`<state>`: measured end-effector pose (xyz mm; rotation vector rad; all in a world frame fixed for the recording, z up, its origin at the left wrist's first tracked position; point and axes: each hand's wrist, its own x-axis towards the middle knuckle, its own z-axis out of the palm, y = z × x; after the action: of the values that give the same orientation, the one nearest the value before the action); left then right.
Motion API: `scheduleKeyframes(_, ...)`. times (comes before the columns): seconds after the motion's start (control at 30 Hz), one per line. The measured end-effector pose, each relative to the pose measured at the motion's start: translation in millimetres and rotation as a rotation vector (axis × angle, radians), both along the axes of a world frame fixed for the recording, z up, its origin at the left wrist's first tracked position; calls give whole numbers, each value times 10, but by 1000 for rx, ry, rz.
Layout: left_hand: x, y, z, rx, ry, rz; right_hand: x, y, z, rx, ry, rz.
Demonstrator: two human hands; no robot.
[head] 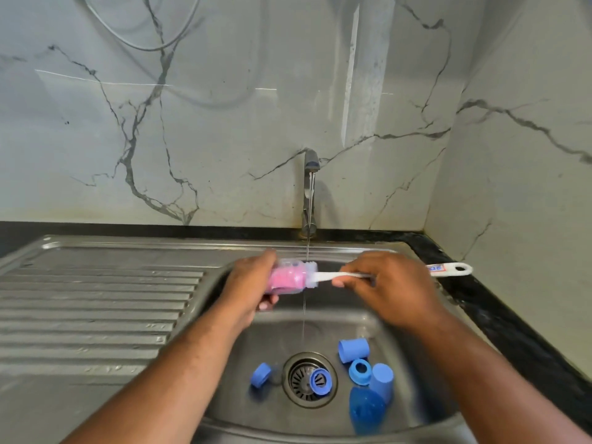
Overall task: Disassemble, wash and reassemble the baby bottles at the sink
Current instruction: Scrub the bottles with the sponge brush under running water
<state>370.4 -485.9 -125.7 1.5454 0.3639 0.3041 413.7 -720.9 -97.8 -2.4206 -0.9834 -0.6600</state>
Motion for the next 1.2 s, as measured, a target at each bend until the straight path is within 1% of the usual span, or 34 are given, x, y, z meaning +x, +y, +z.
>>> scheduleKeyframes(0.1,-9,223,23,-88,-6,87,133,-198,46,86,7,-89)
scheduleKeyframes(0.13,-22,193,17,-93,8,67,122,-162,30,83,0,-75)
scheduleKeyframes(0.2,-7,22,-25,-49,49,-19,34,18,-37,8,-54,18)
scheduleKeyframes(0.27,8,-52,-40,-23,79,-32,33,66,-74,-5,-107,60)
scheduleKeyframes(0.4,9,227,-15,-159,79,76,211,-184,-8,139,-110,-72)
scheduleKeyframes(0.47,5,140,-36,-176,130,23,150,-86,-21,130,-121,-88)
scheduleKeyframes(0.53,24,-27,-83,-153,180,-67,60,73,-84,70,-174,-41)
scheduleKeyframes(0.6,49,-43,-103,-160,210,-76,66,64,-70,59,-188,-20)
scheduleKeyframes(0.7,65,169,-88,-205,211,-26,180,-115,-18,154,-117,-103)
scheduleKeyframes(0.77,39,145,-78,-220,224,-36,160,-94,-14,180,-90,-86)
scheduleKeyframes(0.9,25,-59,-89,-149,225,-65,59,95,-89,57,-120,32)
scheduleKeyframes(1.0,36,138,-46,-178,149,4,136,-70,-20,78,14,-72)
scheduleKeyframes(1.07,26,213,-22,-183,84,28,162,-150,-5,55,58,-141)
scheduleKeyframes(1.1,15,192,-16,-143,57,20,148,-134,-11,14,80,-155)
scheduleKeyframes(1.2,-12,48,-47,75,8,-55,84,16,-103,-114,179,-139)
